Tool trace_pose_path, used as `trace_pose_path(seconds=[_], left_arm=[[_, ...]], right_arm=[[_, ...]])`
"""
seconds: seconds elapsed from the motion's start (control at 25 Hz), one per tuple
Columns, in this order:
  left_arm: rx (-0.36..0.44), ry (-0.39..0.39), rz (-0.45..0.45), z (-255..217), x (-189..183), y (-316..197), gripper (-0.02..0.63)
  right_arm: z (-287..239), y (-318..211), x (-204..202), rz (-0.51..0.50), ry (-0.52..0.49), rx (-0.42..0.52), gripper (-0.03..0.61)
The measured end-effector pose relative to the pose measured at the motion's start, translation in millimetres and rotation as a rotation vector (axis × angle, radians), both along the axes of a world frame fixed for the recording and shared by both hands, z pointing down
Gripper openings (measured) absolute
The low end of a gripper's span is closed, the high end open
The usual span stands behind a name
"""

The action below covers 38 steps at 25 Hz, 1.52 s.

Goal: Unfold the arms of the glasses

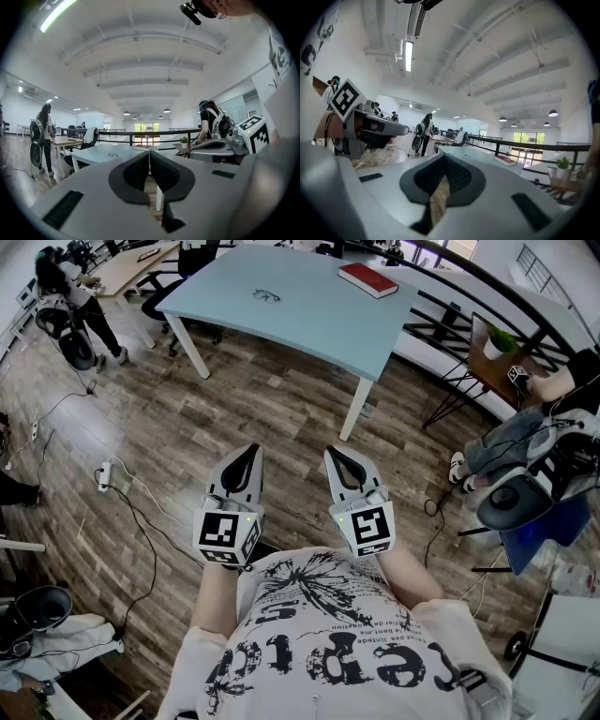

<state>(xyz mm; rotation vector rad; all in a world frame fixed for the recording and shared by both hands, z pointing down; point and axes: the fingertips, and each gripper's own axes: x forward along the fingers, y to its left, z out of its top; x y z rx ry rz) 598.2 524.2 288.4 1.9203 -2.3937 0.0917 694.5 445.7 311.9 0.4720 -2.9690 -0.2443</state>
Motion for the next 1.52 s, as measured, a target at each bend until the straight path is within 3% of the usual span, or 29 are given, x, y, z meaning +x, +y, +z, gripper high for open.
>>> trace_pose_path(seconds=[0.64,0.88,1.16,1.52], left_arm=[[-0.022,0.024,-0.004,16,-12,-7,0.018],[-0.04,0.022,-0.025,25,-39,-7,0.018],[-0.063,0.025,-0.002,40,-119,-26,0.018],[-0.06,0.009,0.088,41,-294,-80,0.018]], right_arm=[[13,-11,-12,-0.022,0.021,-0.039,0.009],[21,-23,-33,-0.03,0.035,-0.039,0.009],[28,-45,-106,-0.012,0.058,-0.01,0.009],[27,-92,-274,0.077,0.055,-0.03,0.009]])
